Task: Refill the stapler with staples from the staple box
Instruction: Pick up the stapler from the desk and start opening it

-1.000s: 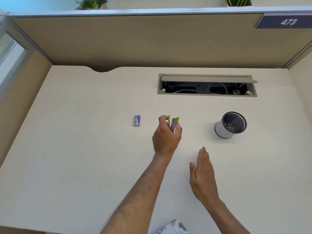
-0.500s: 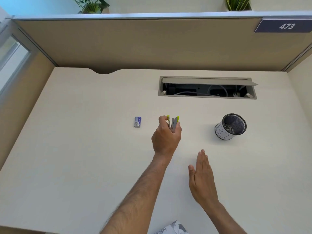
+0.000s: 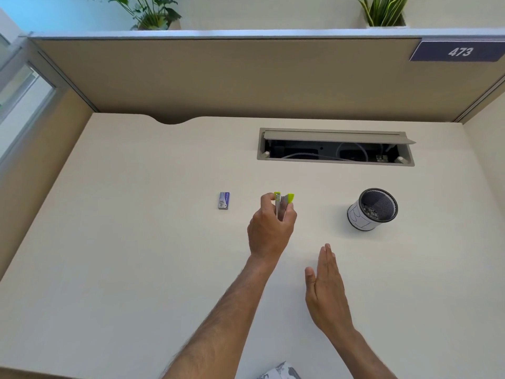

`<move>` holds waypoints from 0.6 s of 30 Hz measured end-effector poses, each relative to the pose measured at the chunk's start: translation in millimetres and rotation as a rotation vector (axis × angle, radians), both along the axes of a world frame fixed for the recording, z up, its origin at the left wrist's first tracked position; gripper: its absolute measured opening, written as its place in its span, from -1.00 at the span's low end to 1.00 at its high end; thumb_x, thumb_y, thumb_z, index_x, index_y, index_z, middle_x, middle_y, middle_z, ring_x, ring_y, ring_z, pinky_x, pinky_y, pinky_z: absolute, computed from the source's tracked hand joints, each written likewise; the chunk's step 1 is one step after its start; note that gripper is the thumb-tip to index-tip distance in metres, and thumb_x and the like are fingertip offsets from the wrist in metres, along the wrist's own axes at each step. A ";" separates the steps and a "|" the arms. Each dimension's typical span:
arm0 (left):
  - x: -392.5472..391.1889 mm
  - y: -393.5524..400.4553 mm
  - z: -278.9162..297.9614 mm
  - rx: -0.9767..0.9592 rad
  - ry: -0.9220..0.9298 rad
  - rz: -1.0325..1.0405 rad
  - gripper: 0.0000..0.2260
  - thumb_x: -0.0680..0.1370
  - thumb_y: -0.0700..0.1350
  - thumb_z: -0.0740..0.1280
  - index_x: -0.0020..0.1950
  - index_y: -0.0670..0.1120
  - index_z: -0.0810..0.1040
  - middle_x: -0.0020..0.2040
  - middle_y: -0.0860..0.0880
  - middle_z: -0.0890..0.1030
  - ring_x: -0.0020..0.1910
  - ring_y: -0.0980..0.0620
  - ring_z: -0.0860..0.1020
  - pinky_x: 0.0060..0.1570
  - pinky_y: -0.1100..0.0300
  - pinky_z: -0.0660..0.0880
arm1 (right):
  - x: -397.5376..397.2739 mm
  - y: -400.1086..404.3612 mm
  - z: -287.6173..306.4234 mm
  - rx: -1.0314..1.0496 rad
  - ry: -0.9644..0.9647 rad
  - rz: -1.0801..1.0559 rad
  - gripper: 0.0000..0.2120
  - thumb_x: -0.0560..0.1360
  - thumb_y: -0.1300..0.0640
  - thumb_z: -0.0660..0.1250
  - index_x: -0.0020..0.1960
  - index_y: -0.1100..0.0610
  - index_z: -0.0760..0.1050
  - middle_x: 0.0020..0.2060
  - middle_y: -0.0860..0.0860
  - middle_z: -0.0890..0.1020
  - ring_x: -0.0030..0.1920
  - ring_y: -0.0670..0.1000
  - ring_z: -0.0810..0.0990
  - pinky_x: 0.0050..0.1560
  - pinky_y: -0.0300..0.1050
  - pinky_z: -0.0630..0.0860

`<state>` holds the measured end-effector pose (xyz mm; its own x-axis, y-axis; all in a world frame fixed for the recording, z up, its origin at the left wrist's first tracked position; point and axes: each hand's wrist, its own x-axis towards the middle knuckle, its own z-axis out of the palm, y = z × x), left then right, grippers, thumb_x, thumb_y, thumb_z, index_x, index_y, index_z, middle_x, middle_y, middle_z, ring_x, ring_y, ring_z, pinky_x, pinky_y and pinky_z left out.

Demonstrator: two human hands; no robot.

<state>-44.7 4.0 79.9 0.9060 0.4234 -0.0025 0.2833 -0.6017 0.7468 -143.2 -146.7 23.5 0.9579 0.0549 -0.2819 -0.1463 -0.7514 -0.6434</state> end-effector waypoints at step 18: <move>-97.6 12.9 54.9 -0.755 0.019 -0.122 -0.64 0.76 -0.13 0.10 0.54 0.13 0.34 0.04 -0.11 0.70 -0.18 -0.20 0.74 -0.12 0.00 0.72 | 35.6 34.6 110.7 0.891 0.286 -0.222 -0.81 0.59 0.16 0.39 0.15 0.21 0.65 -0.25 -0.12 0.69 -0.30 -0.15 0.55 -0.32 -0.34 0.47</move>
